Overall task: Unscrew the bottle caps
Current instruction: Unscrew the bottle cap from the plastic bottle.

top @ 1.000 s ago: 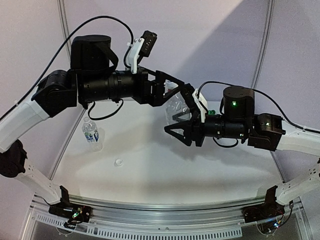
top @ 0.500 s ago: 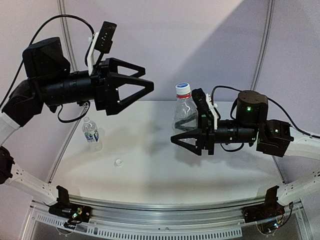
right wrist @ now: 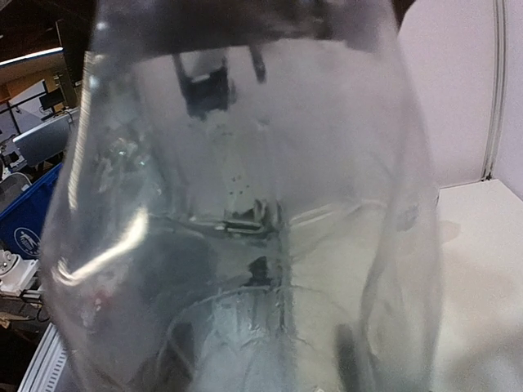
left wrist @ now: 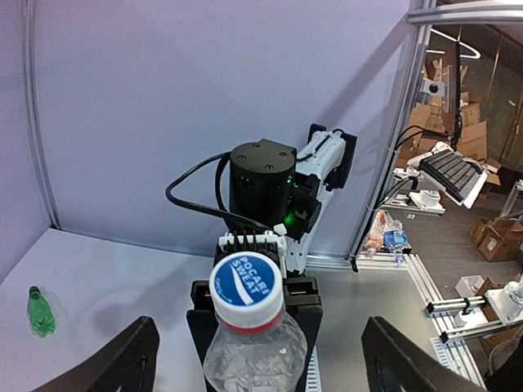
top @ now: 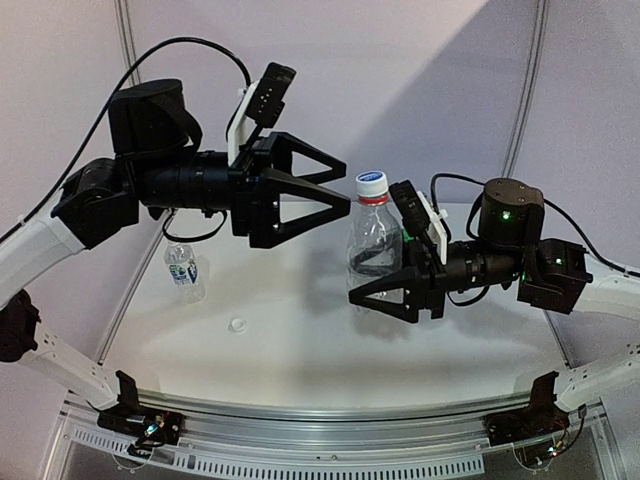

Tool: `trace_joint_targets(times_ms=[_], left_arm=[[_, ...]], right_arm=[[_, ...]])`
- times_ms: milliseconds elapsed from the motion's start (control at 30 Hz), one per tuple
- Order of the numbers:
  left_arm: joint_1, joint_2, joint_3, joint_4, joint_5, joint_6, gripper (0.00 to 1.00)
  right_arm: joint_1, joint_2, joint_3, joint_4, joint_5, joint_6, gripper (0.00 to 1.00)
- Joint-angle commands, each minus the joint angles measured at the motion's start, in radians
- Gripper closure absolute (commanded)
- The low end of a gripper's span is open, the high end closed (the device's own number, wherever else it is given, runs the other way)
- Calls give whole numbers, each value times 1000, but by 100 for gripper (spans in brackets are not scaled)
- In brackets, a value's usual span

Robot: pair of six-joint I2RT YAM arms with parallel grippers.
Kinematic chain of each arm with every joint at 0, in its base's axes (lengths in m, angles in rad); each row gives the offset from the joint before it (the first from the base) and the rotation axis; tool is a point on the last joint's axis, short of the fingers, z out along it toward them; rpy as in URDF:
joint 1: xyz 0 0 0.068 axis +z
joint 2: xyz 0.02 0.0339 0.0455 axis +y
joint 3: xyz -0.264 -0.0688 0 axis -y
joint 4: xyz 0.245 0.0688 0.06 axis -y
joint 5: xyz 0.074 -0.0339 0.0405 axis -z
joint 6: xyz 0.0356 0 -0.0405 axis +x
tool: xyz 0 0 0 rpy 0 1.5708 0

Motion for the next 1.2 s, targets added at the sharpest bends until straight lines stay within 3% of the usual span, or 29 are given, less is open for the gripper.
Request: trace_joint_targets(times_ms=[0,533,700,833,967,1167], left_arm=[[23,34,44,22,69,4,14],[31,119,110,-12,94,-25,34],[31,140,128,-14,90,-31,47],[31,162,153,-29,102,-32,63],[31,176,165,-30,108,-38,64],[31,184,174,-50,107,-43,76]], right_arm=[[4,-2,32,-27,-26,8,100],[4,-5,35,-30,-33,9,100],[3,-6,36,-33,-34,8,100],[2,-8,35,-38,-35,7,100],[3,-8,34,-42,-32,4,100],[3,-14,35,-42,-15,-5,100]])
